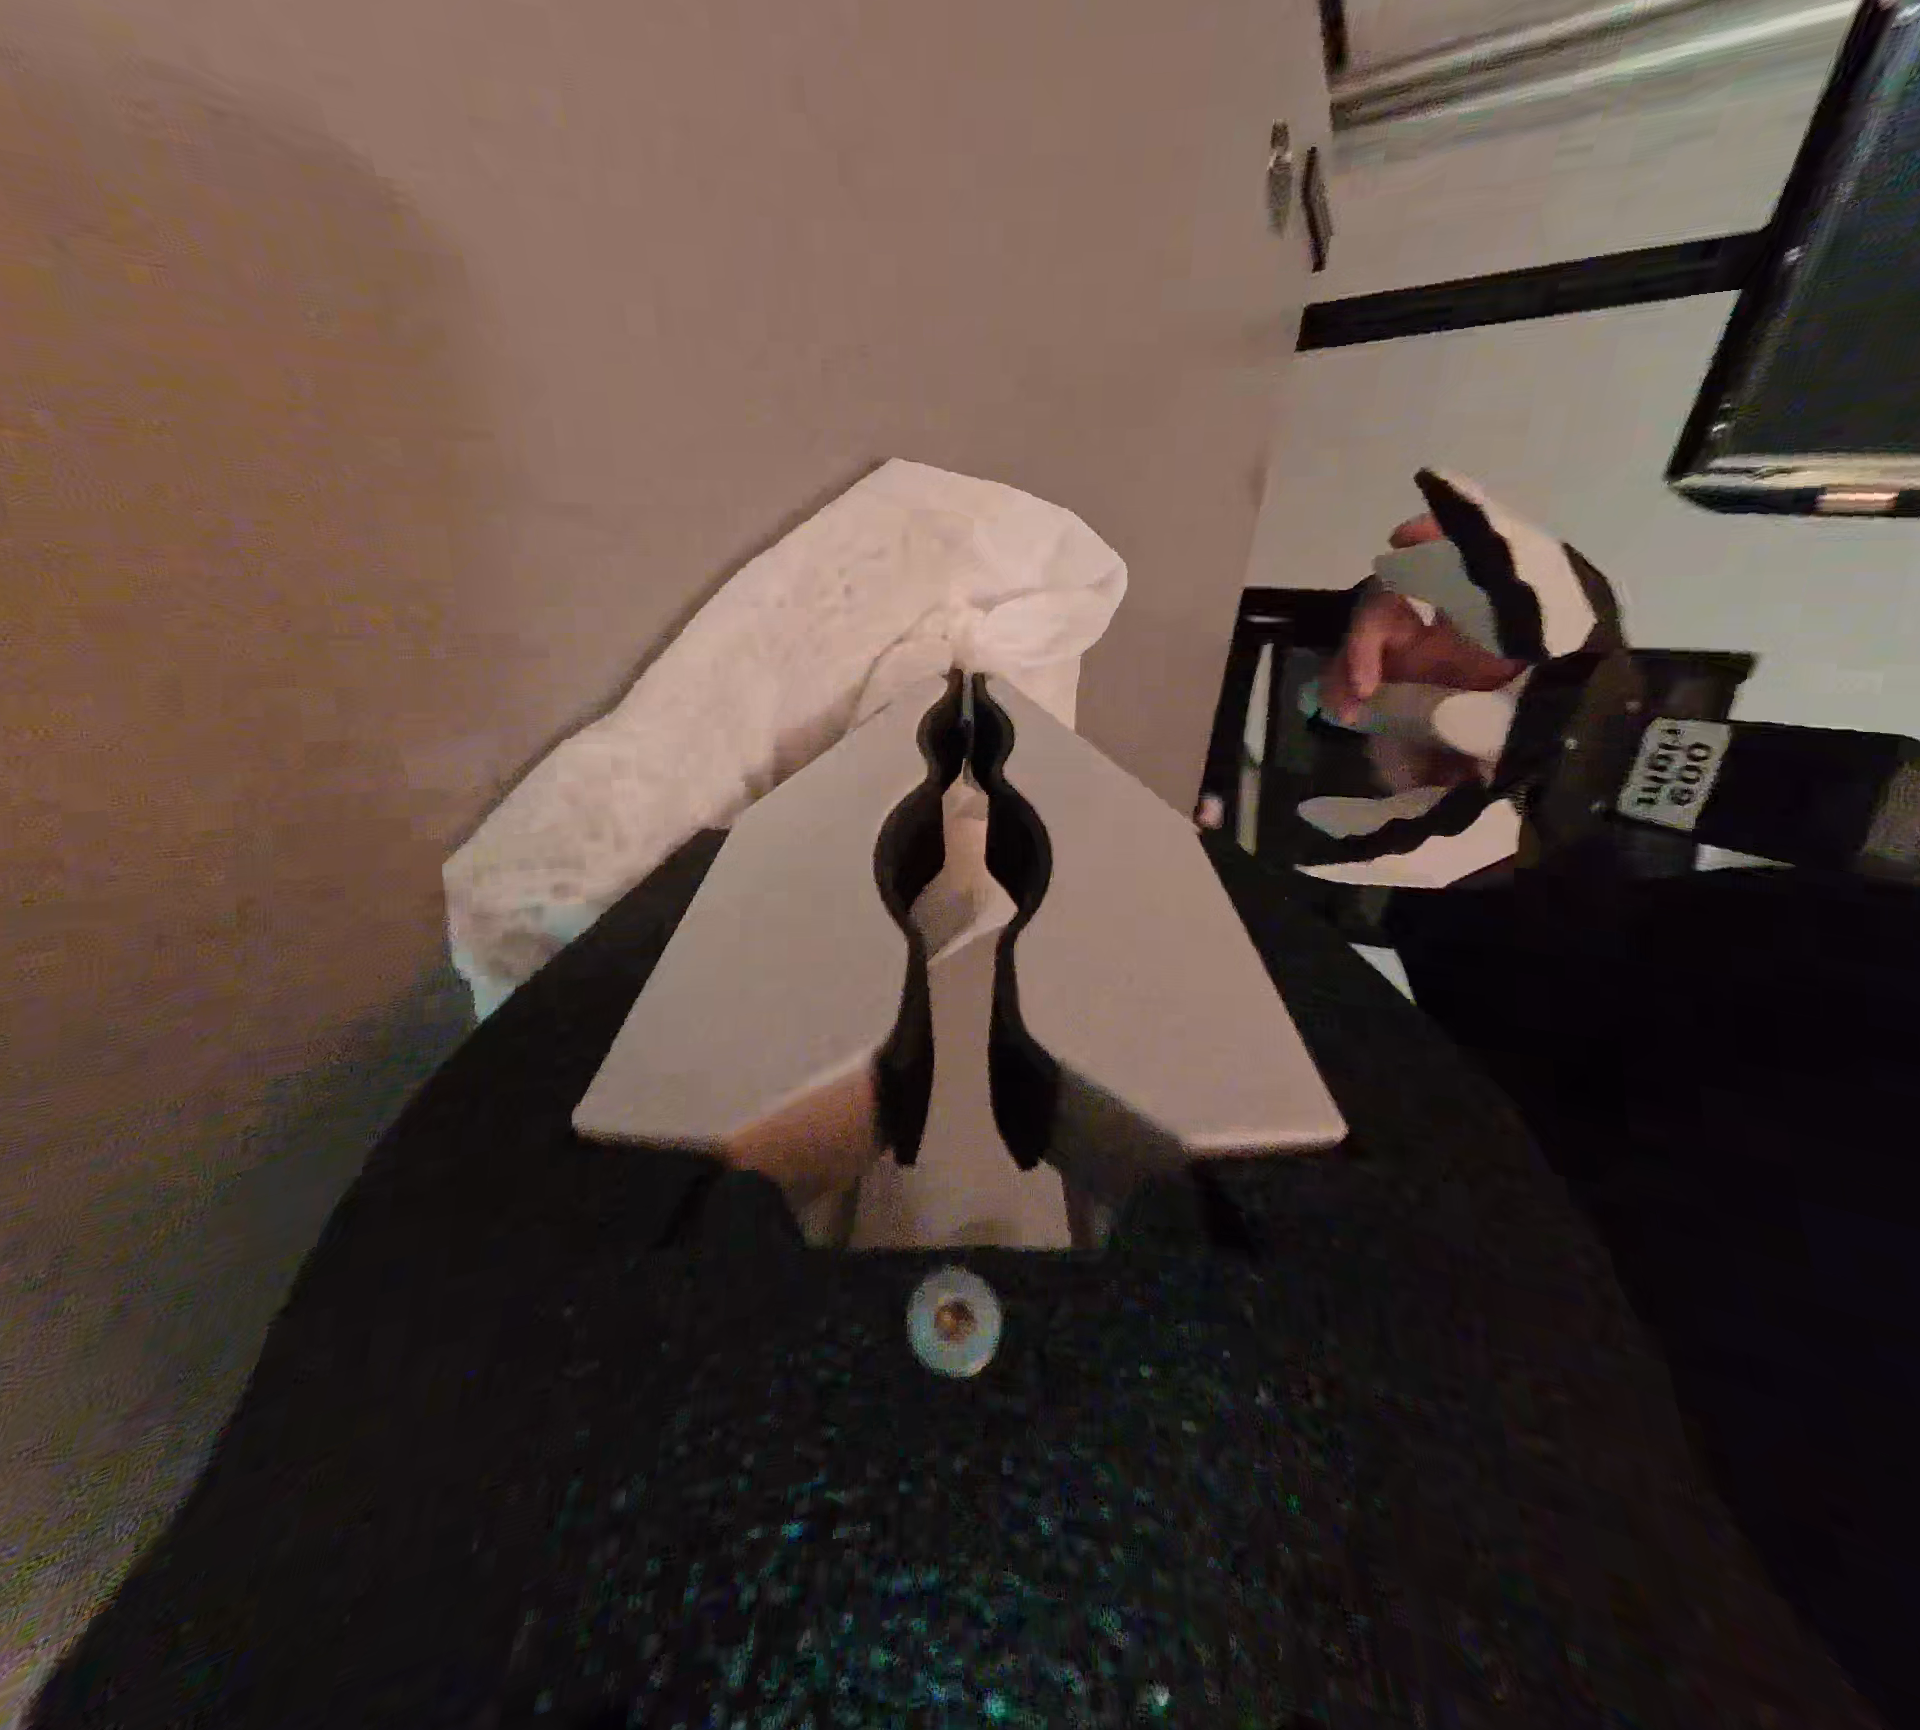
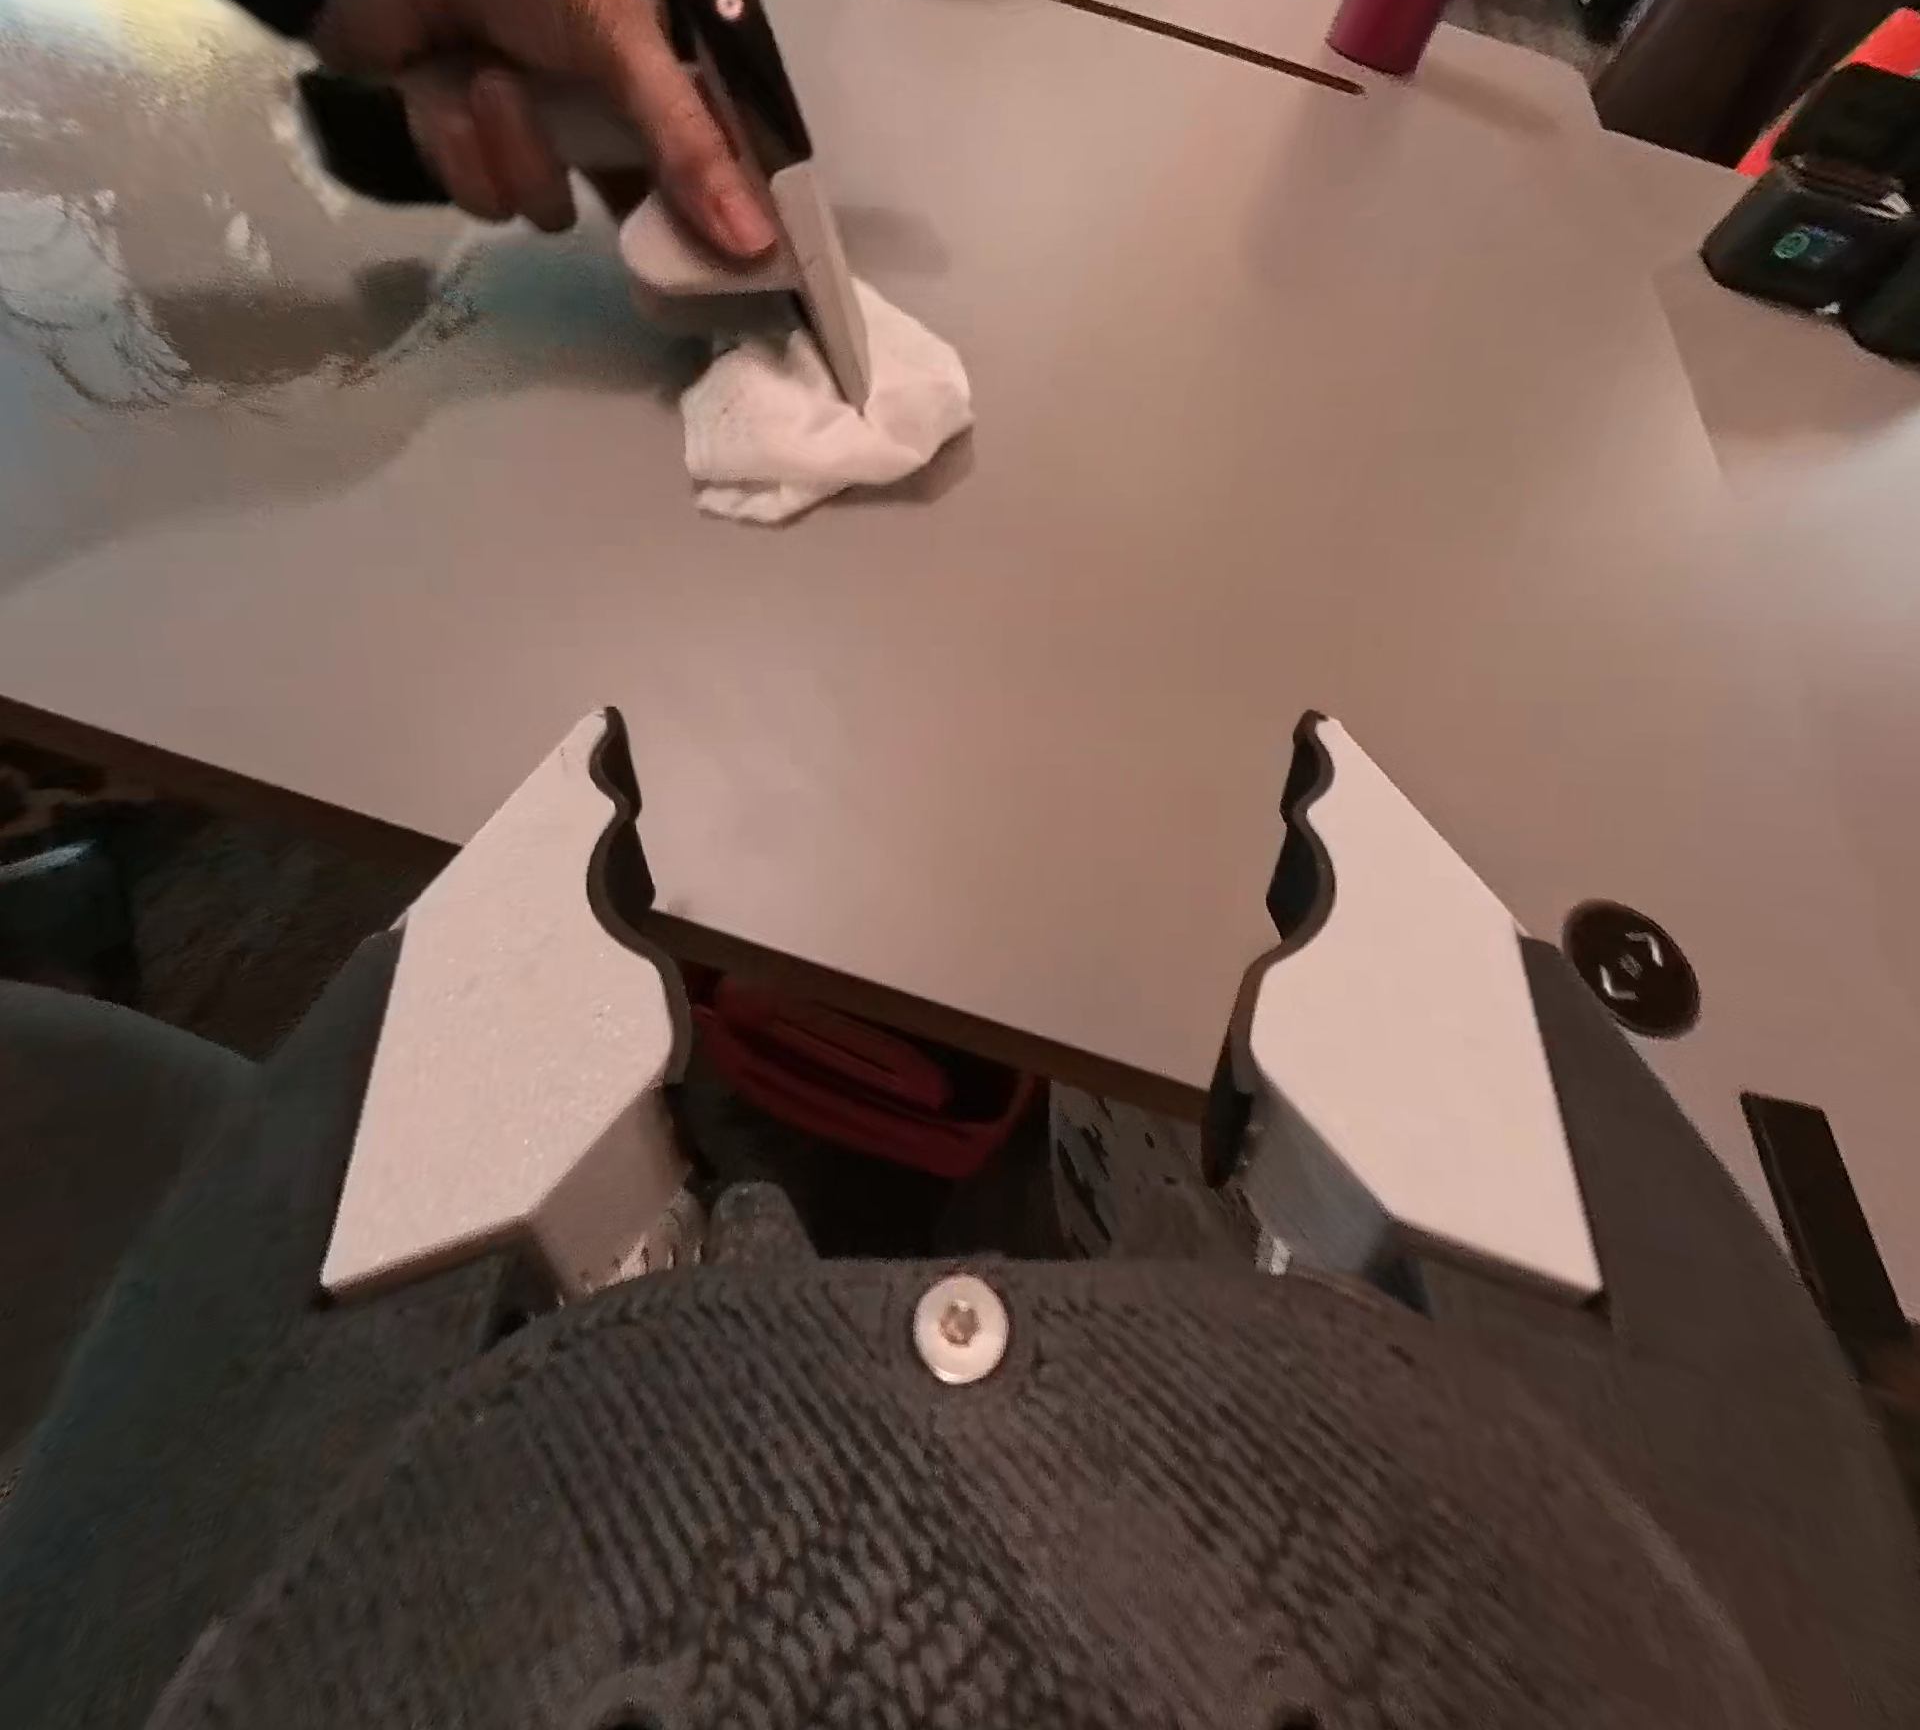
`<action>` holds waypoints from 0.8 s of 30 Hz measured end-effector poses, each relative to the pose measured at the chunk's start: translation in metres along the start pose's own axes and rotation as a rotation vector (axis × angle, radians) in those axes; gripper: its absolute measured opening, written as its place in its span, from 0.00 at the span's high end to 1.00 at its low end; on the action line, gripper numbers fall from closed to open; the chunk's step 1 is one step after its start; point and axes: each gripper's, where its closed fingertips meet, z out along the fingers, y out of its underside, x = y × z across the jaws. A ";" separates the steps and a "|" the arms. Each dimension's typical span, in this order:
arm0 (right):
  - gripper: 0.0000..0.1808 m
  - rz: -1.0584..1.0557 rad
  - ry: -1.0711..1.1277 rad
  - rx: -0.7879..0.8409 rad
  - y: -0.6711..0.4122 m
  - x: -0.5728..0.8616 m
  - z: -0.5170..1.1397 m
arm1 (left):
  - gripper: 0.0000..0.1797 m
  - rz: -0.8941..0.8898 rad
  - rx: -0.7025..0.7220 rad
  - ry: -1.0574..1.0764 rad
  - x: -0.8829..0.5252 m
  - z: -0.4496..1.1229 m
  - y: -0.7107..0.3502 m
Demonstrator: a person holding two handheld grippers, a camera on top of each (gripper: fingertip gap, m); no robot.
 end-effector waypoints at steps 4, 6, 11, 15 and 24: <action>0.34 0.006 0.043 -0.015 0.014 0.005 -0.014 | 1.00 -0.008 0.152 -0.172 -0.038 -0.030 -0.098; 0.35 0.026 0.056 -0.033 0.022 0.008 -0.017 | 1.00 0.031 0.100 -0.243 -0.037 -0.024 -0.109; 0.49 0.029 0.071 -0.019 0.009 0.018 -0.013 | 1.00 0.350 -0.093 -0.381 -0.014 -0.006 -0.086; 0.76 -0.032 0.063 0.014 -0.017 0.030 0.001 | 1.00 0.494 0.108 -0.327 0.023 -0.022 -0.112; 0.85 -0.055 0.000 0.009 -0.036 0.036 0.033 | 1.00 0.911 0.071 -0.596 -0.039 -0.016 -0.142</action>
